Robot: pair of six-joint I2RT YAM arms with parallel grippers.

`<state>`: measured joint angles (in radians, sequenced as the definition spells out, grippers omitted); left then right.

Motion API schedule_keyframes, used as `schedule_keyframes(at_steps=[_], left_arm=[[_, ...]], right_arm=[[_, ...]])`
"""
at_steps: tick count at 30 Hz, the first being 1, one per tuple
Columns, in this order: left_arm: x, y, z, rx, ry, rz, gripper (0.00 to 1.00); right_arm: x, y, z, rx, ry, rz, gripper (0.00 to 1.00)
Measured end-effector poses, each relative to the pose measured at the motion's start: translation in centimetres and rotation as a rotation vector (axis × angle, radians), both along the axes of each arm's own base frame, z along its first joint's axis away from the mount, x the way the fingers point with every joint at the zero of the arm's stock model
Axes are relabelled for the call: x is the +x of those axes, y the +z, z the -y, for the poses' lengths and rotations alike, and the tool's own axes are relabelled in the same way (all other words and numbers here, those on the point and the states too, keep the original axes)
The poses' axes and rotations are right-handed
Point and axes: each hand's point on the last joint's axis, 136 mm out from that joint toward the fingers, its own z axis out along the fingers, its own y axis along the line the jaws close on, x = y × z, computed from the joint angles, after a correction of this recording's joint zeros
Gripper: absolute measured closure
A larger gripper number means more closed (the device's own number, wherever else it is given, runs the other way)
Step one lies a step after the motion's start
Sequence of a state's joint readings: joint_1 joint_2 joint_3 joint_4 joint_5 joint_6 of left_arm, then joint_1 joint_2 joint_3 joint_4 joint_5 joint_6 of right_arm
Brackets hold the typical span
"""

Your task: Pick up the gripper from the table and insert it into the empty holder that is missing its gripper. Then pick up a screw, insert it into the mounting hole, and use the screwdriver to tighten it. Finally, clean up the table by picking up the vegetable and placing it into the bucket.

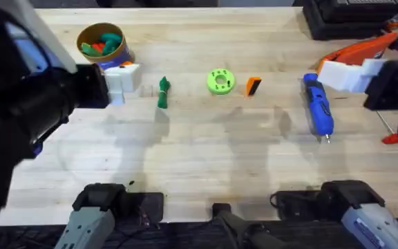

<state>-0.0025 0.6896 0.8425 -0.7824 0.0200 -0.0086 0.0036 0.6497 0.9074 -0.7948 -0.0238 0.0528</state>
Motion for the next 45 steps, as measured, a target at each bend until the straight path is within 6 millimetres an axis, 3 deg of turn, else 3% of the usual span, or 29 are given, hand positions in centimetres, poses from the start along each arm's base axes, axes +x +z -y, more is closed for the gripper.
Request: schedule_keyframes(at_steps=[9, 20, 26, 37, 45], left_arm=[[0.5, -3.3, 0.7, -0.026, -0.030, -0.161, 0.015], [0.8, -3.7, 1.1, -0.039, -0.048, -0.180, 0.015], [1.2, -5.0, 3.0, -0.045, -0.108, -0.309, 0.016], [5.9, -9.2, 7.6, -0.032, -0.179, -0.569, 0.015], [8.6, -14.1, 8.1, -0.006, -0.164, -0.667, 0.015]], right_arm=[[0.3, -1.5, 0.0, 0.002, -0.002, -0.087, 0.010], [-0.1, -1.8, 0.0, 0.002, -0.002, -0.106, 0.010], [-0.1, -1.8, 0.0, 0.002, -0.002, -0.106, 0.010], [-0.1, -1.8, 0.0, 0.002, -0.002, -0.105, 0.011], [-0.1, -1.8, 0.0, 0.002, -0.002, -0.105, 0.009]])
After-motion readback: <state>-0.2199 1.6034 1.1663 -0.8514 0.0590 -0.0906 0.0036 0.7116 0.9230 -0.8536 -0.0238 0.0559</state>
